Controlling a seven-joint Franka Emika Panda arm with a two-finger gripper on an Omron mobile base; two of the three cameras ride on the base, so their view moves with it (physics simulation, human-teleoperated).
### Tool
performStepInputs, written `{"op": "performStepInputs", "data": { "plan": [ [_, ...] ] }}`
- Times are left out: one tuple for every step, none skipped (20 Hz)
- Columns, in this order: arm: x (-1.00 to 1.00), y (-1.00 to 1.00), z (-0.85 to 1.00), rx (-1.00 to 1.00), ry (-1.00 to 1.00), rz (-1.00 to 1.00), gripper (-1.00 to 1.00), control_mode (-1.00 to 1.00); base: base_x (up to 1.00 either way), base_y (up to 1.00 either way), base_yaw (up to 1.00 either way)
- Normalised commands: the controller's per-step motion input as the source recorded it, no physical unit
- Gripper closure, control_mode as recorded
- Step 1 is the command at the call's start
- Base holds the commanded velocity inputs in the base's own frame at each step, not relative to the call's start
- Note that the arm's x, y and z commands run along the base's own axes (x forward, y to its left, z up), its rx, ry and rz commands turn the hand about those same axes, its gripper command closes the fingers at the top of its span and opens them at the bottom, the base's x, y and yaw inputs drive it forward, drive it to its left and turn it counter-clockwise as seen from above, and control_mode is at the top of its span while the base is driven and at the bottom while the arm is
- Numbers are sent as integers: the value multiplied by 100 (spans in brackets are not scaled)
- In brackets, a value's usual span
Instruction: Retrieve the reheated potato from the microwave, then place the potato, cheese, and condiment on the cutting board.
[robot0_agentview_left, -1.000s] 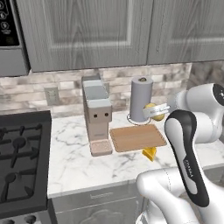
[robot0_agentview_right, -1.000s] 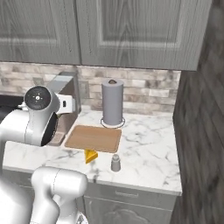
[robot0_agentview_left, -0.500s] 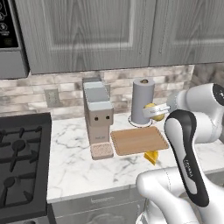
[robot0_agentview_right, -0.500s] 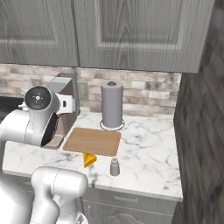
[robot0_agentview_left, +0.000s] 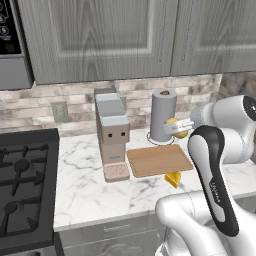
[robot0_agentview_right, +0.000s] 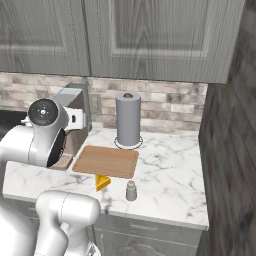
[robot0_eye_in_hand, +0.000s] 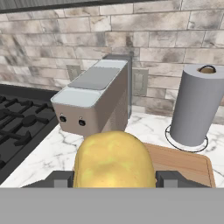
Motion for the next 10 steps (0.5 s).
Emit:
{"op": "performStepInputs", "data": {
  "plan": [
    [0,0,0,0,0,0,100,100,0,0,0],
    [0,0,0,0,0,0,100,100,0,0,0],
    [0,0,0,0,0,0,100,100,0,0,0],
    [0,0,0,0,0,0,100,100,0,0,0],
    [0,0,0,0,0,0,100,100,0,0,0],
    [0,0,0,0,0,0,100,100,0,0,0],
    [0,0,0,0,0,0,100,-100,0,0,0],
    [0,0,0,0,0,0,100,-100,0,0,0],
    [0,0,0,0,0,0,100,-100,0,0,0],
    [0,0,0,0,0,0,100,-100,0,0,0]
  ]
}}
